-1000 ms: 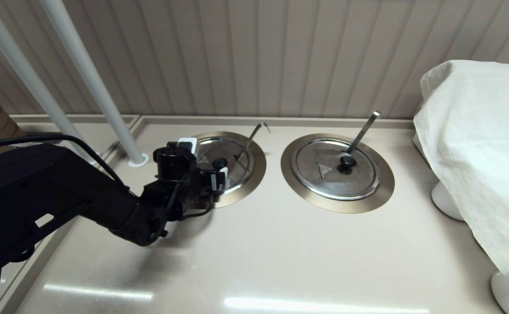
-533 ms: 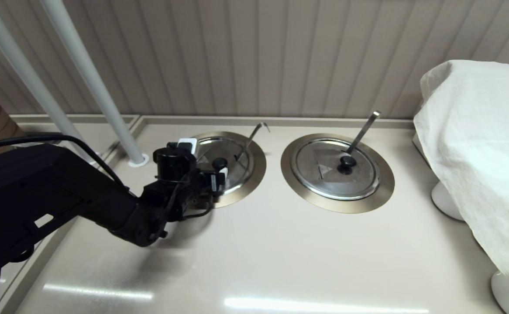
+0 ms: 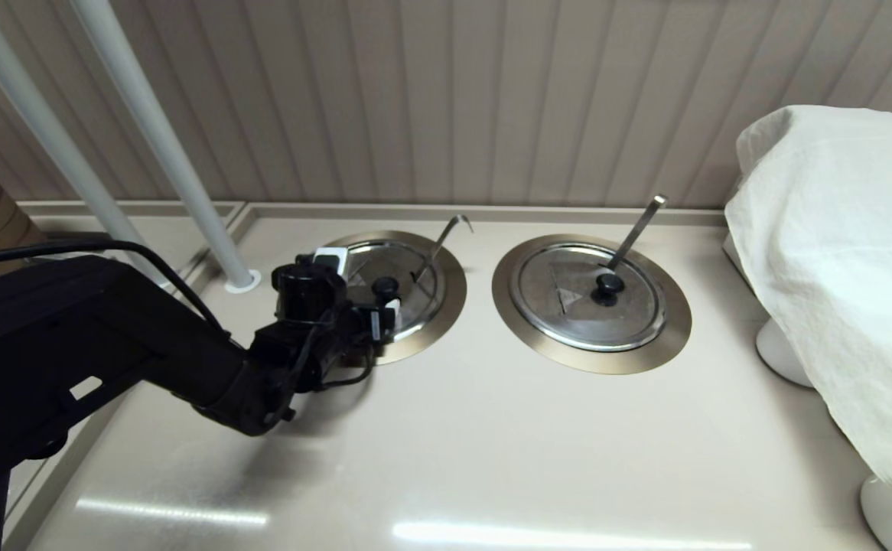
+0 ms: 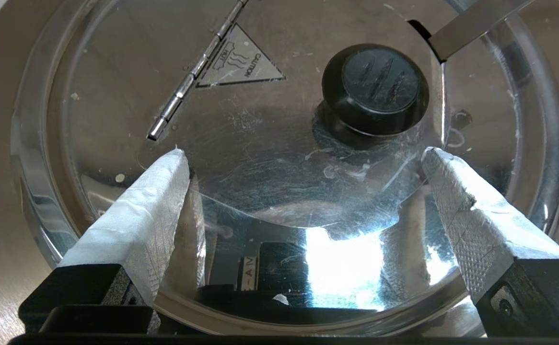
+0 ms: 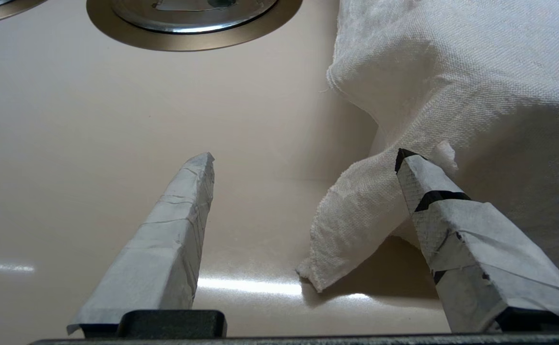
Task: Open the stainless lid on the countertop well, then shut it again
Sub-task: Open the lid
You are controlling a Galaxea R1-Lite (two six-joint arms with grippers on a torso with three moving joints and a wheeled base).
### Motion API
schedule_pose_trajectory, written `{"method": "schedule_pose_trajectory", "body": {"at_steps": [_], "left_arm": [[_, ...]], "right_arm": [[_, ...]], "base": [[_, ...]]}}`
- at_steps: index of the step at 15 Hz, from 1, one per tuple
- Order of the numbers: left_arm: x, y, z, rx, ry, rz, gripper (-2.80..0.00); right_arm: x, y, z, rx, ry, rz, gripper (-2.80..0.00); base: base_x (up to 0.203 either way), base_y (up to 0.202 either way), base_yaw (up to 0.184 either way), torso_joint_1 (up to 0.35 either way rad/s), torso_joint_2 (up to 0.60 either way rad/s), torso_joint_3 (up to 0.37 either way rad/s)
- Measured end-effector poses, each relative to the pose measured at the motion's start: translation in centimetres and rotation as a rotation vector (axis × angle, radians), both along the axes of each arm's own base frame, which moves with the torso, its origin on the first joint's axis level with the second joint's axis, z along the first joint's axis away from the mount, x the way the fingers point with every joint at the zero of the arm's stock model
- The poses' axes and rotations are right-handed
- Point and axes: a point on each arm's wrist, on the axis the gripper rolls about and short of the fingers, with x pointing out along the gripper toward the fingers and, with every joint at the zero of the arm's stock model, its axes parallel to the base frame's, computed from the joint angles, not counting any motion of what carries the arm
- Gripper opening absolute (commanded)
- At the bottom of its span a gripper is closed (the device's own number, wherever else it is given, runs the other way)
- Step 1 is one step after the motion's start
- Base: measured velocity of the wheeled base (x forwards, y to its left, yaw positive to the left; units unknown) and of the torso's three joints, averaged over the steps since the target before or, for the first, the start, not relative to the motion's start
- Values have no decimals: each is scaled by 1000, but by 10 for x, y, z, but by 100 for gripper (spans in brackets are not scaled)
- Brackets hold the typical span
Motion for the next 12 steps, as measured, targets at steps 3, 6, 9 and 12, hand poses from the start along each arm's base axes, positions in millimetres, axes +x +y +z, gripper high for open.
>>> {"method": "schedule_pose_trajectory", "body": {"at_steps": [3, 6, 9, 12], "left_arm": [[0, -1, -3, 3, 7, 0, 0], [0, -2, -4, 2, 9, 1, 0], [1, -4, -4, -1, -5, 11, 0], [11, -9, -3, -27, -94, 39, 0]], "right_arm": [[0, 0, 0, 0, 0, 0, 0], [0, 0, 0, 0, 0, 0, 0], [0, 0, 0, 0, 0, 0, 0], [0, 0, 0, 0, 0, 0, 0]], "base": [[0, 0, 0, 0, 0, 0], [0, 0, 0, 0, 0, 0], [0, 0, 0, 0, 0, 0], [0, 0, 0, 0, 0, 0]]}}
